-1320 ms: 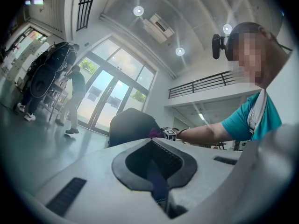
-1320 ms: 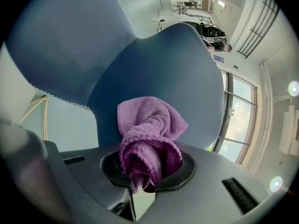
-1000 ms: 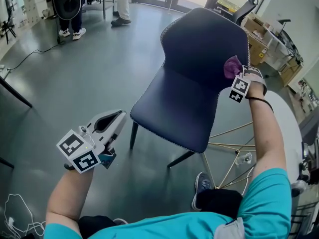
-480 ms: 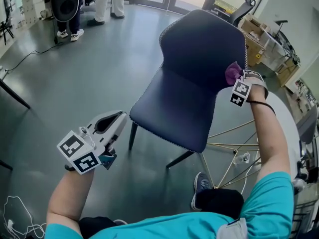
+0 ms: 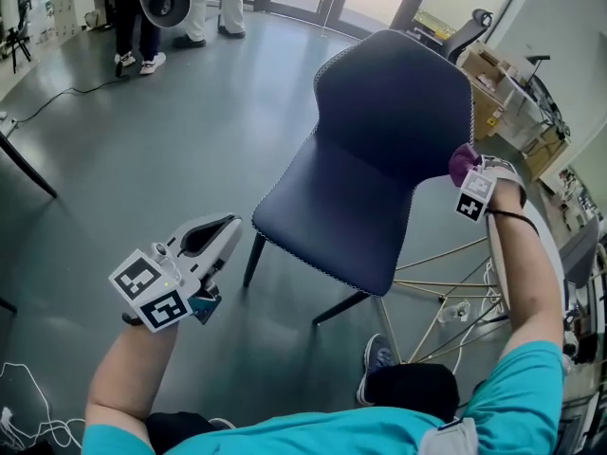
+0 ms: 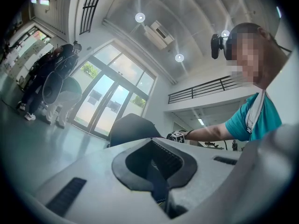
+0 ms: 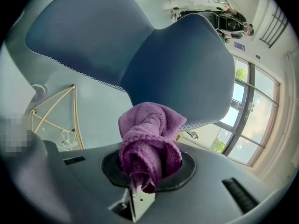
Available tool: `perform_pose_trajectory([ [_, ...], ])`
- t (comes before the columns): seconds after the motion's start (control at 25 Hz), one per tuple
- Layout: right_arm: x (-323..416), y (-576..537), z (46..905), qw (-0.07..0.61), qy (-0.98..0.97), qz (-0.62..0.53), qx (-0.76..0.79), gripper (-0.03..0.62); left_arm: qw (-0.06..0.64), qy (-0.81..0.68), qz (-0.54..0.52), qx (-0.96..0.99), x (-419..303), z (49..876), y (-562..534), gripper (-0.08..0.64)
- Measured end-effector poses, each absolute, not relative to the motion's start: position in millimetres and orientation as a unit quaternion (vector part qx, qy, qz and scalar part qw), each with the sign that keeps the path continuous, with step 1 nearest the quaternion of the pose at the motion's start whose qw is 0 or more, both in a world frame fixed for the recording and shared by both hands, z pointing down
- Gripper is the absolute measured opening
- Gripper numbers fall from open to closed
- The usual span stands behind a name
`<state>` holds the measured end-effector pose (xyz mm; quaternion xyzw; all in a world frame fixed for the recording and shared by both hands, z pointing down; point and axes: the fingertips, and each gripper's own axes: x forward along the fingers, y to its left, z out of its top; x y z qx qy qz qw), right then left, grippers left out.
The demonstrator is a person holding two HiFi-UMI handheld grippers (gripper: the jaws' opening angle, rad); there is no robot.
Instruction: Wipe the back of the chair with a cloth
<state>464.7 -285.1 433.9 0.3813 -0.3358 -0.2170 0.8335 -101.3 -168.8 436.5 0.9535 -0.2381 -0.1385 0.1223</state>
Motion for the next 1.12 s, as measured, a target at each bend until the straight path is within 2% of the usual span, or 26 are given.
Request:
perform_pose_trajectory([
  [0.12,429.8,-294.3,437.2,0.806,-0.394,-0.241,0.370,0.057,0.122,-0.249,-0.135,0.951,-103.8,443.2,-170.9,0.003],
  [0.4,258.7,-378.4,463.4,0.675,-0.543,-0.361,0.345,0.057,0.123,-0.283,-0.123,0.943,-111.9,456.2,-179.7,0.003],
  [0.6,166.0,-450.0,506.2,0.613,-0.576,-0.412,0.351,0.057,0.132,-0.298,-0.109,0.939,-111.2,474.7,-186.1,0.003],
  [0.84,121.8,-509.6,549.1,0.596,-0.562,-0.432,0.377,0.057,0.140,-0.309,-0.099,0.935,-109.6,485.7,-194.1,0.003],
  [1.12,123.2,-539.1,609.9,0.638,-0.521,-0.439,0.359,0.057,0.153,-0.318,-0.094,0.931,-112.2,499.3,-201.1,0.003],
])
